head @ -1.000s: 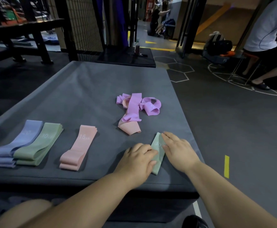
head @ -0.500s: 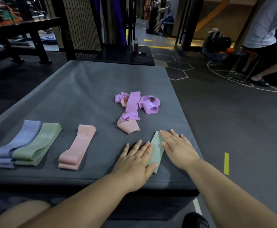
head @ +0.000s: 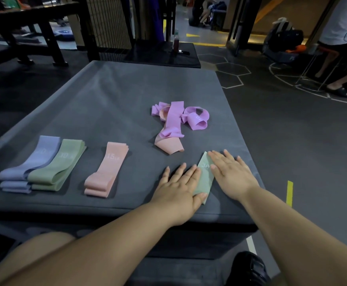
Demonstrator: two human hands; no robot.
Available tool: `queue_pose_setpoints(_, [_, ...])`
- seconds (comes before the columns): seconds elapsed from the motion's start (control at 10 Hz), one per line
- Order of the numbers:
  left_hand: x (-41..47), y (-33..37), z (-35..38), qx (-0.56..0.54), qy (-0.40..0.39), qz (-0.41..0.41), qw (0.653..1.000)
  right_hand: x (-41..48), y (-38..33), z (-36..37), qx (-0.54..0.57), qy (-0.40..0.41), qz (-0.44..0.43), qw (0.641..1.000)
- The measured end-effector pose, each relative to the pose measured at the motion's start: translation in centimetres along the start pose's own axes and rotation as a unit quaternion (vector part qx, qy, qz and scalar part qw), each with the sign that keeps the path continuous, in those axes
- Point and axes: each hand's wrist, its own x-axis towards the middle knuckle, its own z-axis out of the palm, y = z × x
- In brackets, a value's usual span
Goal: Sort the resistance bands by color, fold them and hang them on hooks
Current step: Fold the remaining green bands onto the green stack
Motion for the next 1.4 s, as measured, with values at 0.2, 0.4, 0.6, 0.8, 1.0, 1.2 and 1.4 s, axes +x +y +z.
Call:
queue_pose_setpoints(0.2, [0.0, 0.1, 0.0, 0.004, 0.001, 0.001, 1.0, 0.0, -0.9, 0.3, -0.023, 0.022, 0.018, 0.999])
queue_pose_setpoints(0.4, [0.1, 0.0, 0.3, 0.004, 0.014, 0.005, 1.0, 0.4, -1.0, 0.4, -0.026, 0.021, -0.013, 0.999])
queue_pose_setpoints(0.6, [0.3, -0.2, 0.7, 0.002, 0.023, 0.008, 1.0, 0.6, -1.0, 0.3, -0.019, 0.0, -0.008, 1.0])
queue_pose_setpoints(0.8, [0.4, -0.2, 1.2, -0.007, 0.039, 0.016, 0.999, 0.7, -1.0, 0.3, -0.009, -0.013, 0.005, 1.0])
queue_pose_setpoints(1.0, [0.5, -0.2, 1.1, -0.005, 0.038, 0.014, 0.999, 0.8, -1.1, 0.3, -0.008, -0.016, 0.007, 1.0])
queue_pose_setpoints(1.2, [0.4, -0.2, 0.9, 0.002, 0.026, 0.007, 1.0, 0.5, -0.9, 0.5, -0.013, -0.015, 0.009, 1.0])
queue_pose_setpoints(1.4, [0.4, -0.1, 0.9, -0.005, 0.03, 0.007, 1.0, 0.2, -0.9, 0.5, -0.029, -0.022, 0.03, 0.999])
